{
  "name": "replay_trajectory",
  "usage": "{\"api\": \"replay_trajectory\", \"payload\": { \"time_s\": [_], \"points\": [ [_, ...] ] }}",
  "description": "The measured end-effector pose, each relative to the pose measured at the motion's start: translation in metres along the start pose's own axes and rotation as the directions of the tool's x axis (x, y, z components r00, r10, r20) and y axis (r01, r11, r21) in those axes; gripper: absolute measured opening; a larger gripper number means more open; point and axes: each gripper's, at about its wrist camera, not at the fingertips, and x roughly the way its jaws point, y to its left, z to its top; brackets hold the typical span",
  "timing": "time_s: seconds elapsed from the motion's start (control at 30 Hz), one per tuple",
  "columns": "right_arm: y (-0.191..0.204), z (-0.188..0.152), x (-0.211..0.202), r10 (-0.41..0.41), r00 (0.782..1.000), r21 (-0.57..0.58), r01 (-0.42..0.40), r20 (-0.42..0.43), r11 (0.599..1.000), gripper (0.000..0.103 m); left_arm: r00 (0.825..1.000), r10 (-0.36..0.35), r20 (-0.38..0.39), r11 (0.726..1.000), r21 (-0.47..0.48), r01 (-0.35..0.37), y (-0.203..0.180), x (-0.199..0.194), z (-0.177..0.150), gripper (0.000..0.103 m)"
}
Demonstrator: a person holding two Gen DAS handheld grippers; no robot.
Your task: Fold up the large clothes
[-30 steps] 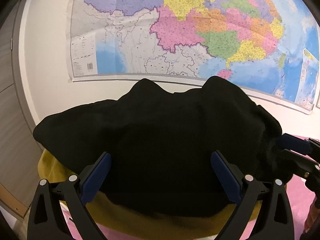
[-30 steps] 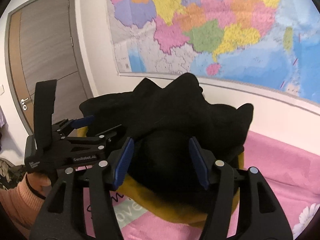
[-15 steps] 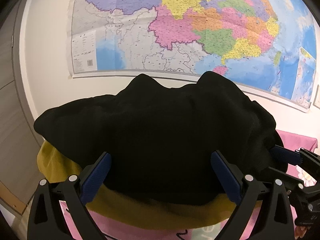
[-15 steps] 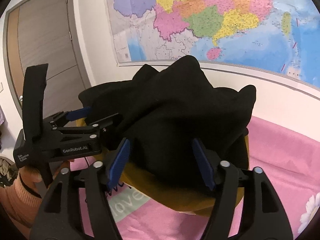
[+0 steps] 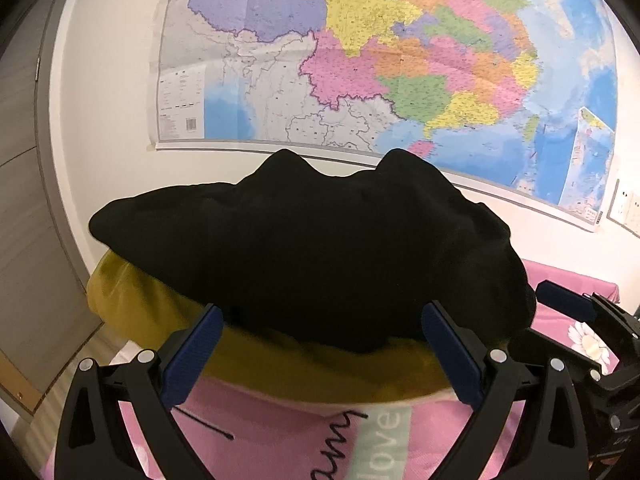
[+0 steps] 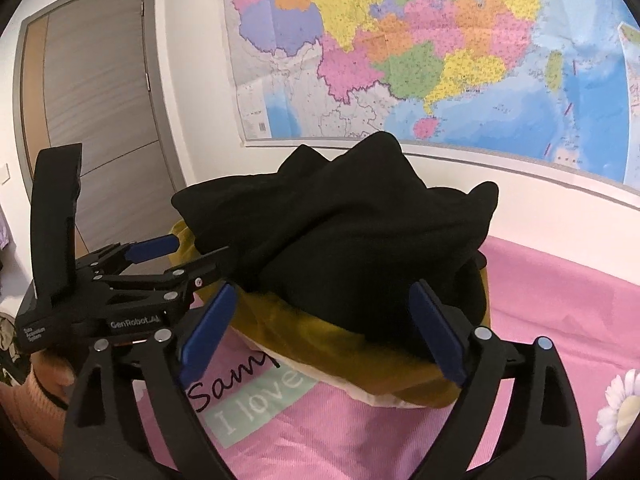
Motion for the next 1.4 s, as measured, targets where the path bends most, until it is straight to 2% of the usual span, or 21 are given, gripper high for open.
{"api": "replay_trajectory", "payload": {
  "time_s": [0.3,0.83,1.4],
  "points": [
    [0.006,-0.013,-0.021,-0.02,1.0,-0.012,0.02,0.008,1.0,0.097,1.0,0.006,-0.015,1.0,0.001,-0.006,-0.001,-0.022,-0.017,0.096],
    [0.029,-0.04,-0.047,-0.024,1.0,-0.025,0.025,0.008,0.999,0.097,0.999,0.028,-0.033,1.0,-0.004,-0.028,0.002,-0.051,-0.041,0.096],
    [0.034,-0.058,-0.06,-0.026,1.0,0.019,0.026,-0.007,0.999,0.097,0.998,0.034,-0.043,0.999,0.017,-0.034,-0.002,-0.066,-0.056,0.096]
  ]
}}
